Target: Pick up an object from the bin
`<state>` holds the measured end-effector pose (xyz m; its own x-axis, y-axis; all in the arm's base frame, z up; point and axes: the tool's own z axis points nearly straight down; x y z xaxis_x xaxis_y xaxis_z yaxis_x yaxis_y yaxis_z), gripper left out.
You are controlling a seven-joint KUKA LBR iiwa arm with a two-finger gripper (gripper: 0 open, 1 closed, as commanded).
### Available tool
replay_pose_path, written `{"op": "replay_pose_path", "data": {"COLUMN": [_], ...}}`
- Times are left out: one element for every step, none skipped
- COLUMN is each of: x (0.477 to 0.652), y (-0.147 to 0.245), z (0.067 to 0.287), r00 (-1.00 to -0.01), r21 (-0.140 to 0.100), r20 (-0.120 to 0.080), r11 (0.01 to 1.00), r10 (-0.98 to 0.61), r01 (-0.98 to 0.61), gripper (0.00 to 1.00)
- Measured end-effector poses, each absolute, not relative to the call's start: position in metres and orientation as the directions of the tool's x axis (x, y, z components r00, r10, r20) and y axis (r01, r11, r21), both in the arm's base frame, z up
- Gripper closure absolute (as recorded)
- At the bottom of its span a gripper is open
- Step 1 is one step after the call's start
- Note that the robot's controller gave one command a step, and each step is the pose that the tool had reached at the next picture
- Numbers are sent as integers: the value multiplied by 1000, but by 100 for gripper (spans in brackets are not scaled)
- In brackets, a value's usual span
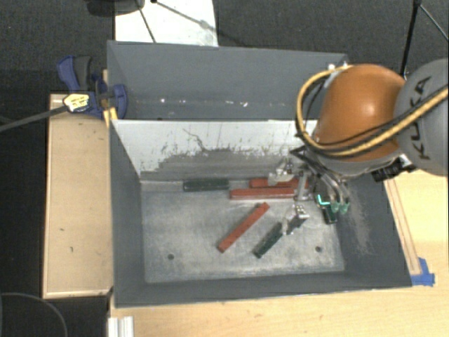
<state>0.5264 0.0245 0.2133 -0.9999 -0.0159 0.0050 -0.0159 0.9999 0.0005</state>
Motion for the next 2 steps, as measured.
{"op": "replay_pose_path", "data": {"x": [528,530], "y": [24,24], "z": [217,213], "r00": [-1000,-1000], "r21": [1,1], "r20": [-3,-8], "r11": [1000,1000], "r10": [-15,-14], "r01": [-15,-14], "gripper": [0,0]}}
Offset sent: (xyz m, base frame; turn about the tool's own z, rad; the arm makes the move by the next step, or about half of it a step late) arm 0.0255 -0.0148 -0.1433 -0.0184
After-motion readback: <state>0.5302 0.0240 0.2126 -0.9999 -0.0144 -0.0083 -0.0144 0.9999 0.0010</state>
